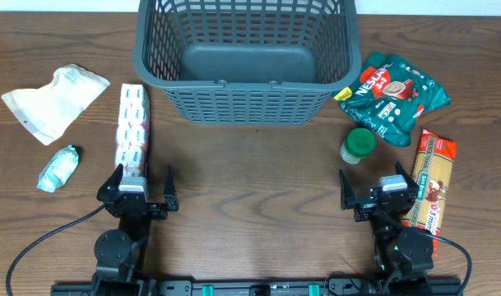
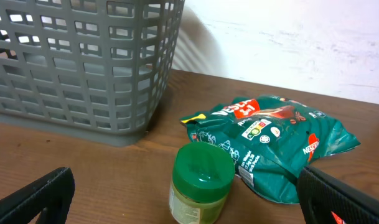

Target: Pack container

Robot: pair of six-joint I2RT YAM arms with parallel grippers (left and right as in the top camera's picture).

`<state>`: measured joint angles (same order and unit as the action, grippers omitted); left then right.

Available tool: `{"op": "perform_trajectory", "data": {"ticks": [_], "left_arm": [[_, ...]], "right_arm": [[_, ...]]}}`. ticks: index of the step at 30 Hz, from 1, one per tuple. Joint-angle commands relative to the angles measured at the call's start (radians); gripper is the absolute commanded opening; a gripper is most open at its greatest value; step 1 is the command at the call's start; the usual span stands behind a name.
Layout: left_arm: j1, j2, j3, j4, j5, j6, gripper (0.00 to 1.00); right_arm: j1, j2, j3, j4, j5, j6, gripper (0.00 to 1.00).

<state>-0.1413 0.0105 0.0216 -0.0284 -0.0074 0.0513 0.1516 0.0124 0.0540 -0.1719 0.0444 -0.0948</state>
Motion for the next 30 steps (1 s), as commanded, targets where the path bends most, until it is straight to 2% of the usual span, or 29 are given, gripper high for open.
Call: {"op": "perform_trajectory", "data": {"ticks": [1, 30], "left_arm": [[-0.004, -0.006, -0.018, -0.042, -0.031, -0.008, 0.99], [-0.004, -0.006, -0.018, -0.042, -0.031, -0.008, 0.98]], "right_arm": [[-0.004, -0.007, -0.004, -0.002, 0.003, 0.011, 0.99], [-0.004, -0.006, -0.004, -0.001, 0.0, 0.011, 0.99]]}}
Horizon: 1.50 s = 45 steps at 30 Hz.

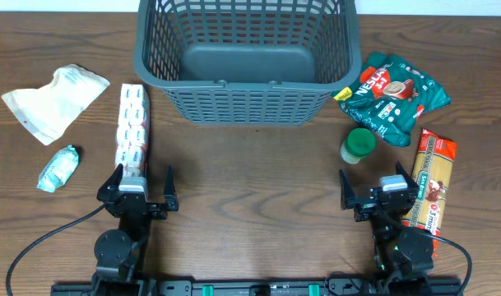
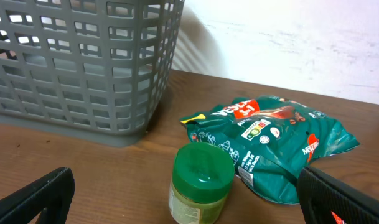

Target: Pack container

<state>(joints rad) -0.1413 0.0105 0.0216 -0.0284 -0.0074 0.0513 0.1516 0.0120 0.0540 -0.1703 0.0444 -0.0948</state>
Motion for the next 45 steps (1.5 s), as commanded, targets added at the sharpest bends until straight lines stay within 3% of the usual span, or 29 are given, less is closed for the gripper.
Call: {"op": "perform_trajectory", "data": {"ticks": [1, 26, 30, 32, 36, 45], "left_arm": [[-0.004, -0.006, -0.018, -0.042, -0.031, -0.008, 0.99], [-0.004, -0.006, -0.018, -0.04, -0.031, -0.014, 0.99], [-0.004, -0.002, 0.016, -0.07, -0.033, -0.165, 0.99], [-0.004, 0.023, 0.069, -0.113, -0.069, -0.234, 0.99], [-0.004, 0.148, 0.258, -0.237, -0.108, -0.245, 0.98], [0.053, 0.706, 0.826, -0.624, -0.113, -0.248, 0.98]], "right_arm": [[-0.004, -0.005, -0.004, -0.002, 0.0, 0.011, 0.99], [-0.004, -0.005, -0.004, -0.004, -0.001, 0.012, 0.99], [-0.004, -0.005, -0.004, -0.002, 0.013, 0.055, 0.99], [-0.005, -0.005, -0.002, -0.003, 0.058, 0.121, 0.99], [-0.007, 0.003, 0.005, -0.006, 0.105, 0.202, 0.99], [-0.075, 0.22, 0.179, -0.13, 0.135, 0.255, 0.99]]}}
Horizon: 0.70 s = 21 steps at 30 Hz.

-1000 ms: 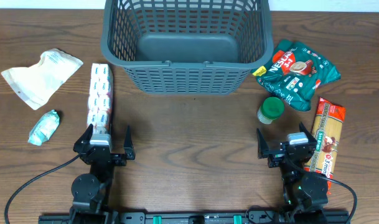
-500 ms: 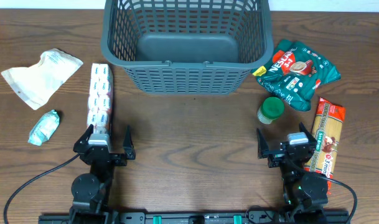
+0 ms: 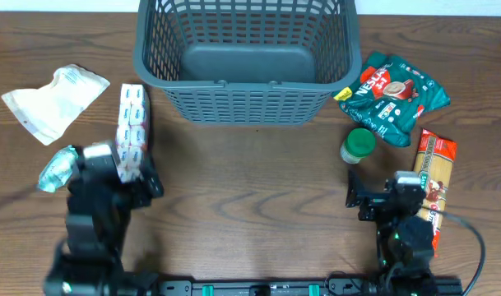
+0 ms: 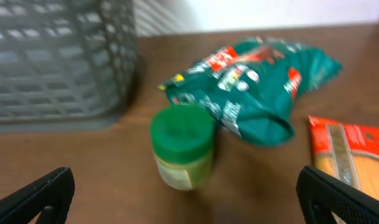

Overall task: Pack container
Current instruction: 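Grasp the white tissue-pack stack with the left gripper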

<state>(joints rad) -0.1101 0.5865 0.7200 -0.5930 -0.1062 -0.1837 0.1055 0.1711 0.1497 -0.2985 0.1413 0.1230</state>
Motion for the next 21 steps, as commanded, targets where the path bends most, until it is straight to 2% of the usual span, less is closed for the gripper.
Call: {"op": "perform_trajectory", "data": {"ticks": [1, 6, 11, 13, 16, 21], "left_arm": [[0.032, 0.188, 0.186, -0.103, -0.014, -0.013, 0.98], [0.094, 0.446, 0.448, -0.325, 0.01, -0.008, 0.98], [0.196, 0.621, 0.605, -0.465, 0.276, 0.052, 0.98], [0.237, 0.663, 0.621, -0.477, 0.332, 0.052, 0.98], [0.283, 0.713, 0.621, -0.477, 0.326, 0.058, 0.99], [0.31, 0.805, 0.621, -0.472, 0.251, 0.18, 0.99]], "right_arm": [[-0.043, 0.103, 0.117, -0.011, 0.038, 0.037, 0.99], [-0.089, 0.313, 0.298, -0.099, 0.035, 0.037, 0.98], [-0.113, 0.528, 0.499, -0.27, 0.027, 0.037, 0.99], [-0.119, 0.605, 0.568, -0.328, 0.027, 0.038, 0.99], [-0.12, 0.705, 0.656, -0.383, 0.019, 0.037, 0.99], [-0.12, 0.802, 0.727, -0.392, -0.063, 0.037, 0.99]]}}
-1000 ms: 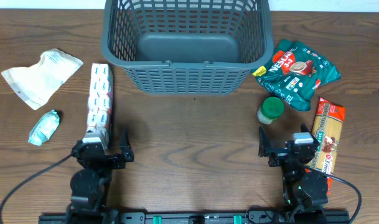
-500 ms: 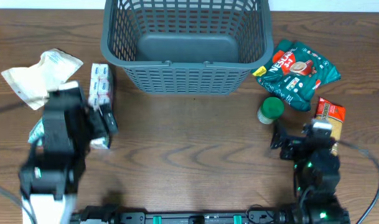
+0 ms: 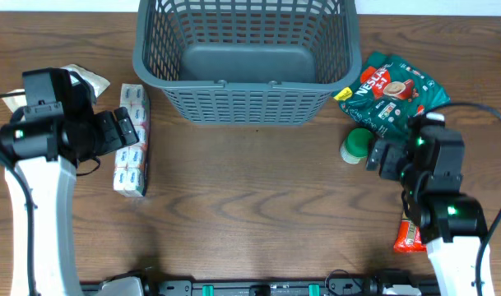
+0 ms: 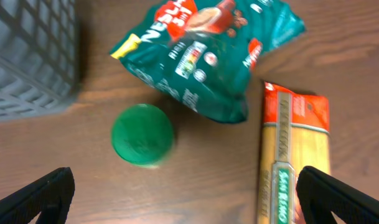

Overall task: Pack container
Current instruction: 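Grasp the white tissue-pack stack with the left gripper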

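Note:
The grey plastic basket (image 3: pixel 243 105) stands at the back middle, its corner showing in the right wrist view (image 4: pixel 27 68). A green-lidded jar (image 3: pixel 356 145) (image 4: pixel 142 135), a green coffee bag (image 3: pixel 396 92) (image 4: pixel 208 56) and a spaghetti pack (image 4: pixel 295 158) lie to its right. My right gripper (image 3: pixel 391 156) (image 4: pixel 188 202) hangs open above the table between jar and spaghetti, holding nothing. My left gripper (image 3: pixel 122 131) is raised over the upper part of the white-and-blue packet strip (image 3: pixel 130 168) and looks open.
A white pouch (image 3: pixel 91 78) peeks out behind the left arm. The small teal packet seen at the left is hidden under that arm. Only the red end of the spaghetti pack (image 3: pixel 408 237) shows overhead, below the right arm.
Both arms have risen and moved away from the front edge. The right gripper now looks straight down on jar, bag and spaghetti. The left gripper has moved back over the packet strip.
At the two oldest moments both arms rested at the front edge, grippers open, the right wrist camera facing the jar and basket. Then both had lifted off, the left one towards the teal packet. Now each hangs above the items on its own side, nothing held.

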Robot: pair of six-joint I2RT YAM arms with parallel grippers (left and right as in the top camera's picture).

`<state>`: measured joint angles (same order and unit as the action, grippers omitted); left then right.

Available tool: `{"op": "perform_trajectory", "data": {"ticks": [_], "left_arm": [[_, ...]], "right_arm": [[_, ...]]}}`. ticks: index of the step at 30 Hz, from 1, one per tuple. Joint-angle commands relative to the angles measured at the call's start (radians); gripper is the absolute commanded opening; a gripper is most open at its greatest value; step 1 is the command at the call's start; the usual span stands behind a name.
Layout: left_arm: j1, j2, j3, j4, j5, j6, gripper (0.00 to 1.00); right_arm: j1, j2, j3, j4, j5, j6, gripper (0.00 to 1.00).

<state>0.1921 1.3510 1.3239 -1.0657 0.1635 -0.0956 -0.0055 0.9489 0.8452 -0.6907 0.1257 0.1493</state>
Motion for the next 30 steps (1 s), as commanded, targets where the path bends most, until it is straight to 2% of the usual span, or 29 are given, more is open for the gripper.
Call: {"op": "perform_trajectory", "data": {"ticks": [1, 13, 21, 30], "left_arm": [[0.008, 0.061, 0.017, 0.005, -0.031, 0.121, 0.99], [0.008, 0.331, 0.017, 0.152, -0.046, 0.277, 0.99], [0.008, 0.509, 0.017, 0.23, -0.064, 0.282, 0.99], [0.008, 0.669, 0.017, 0.241, -0.064, 0.283, 0.99]], "right_arm": [[-0.009, 0.032, 0.031, 0.003, -0.047, 0.011, 0.99], [-0.009, 0.092, 0.031, -0.006, -0.047, 0.015, 0.99], [-0.009, 0.092, 0.031, -0.005, -0.048, 0.015, 0.99], [-0.009, 0.092, 0.031, -0.006, -0.048, 0.015, 0.99]]}}
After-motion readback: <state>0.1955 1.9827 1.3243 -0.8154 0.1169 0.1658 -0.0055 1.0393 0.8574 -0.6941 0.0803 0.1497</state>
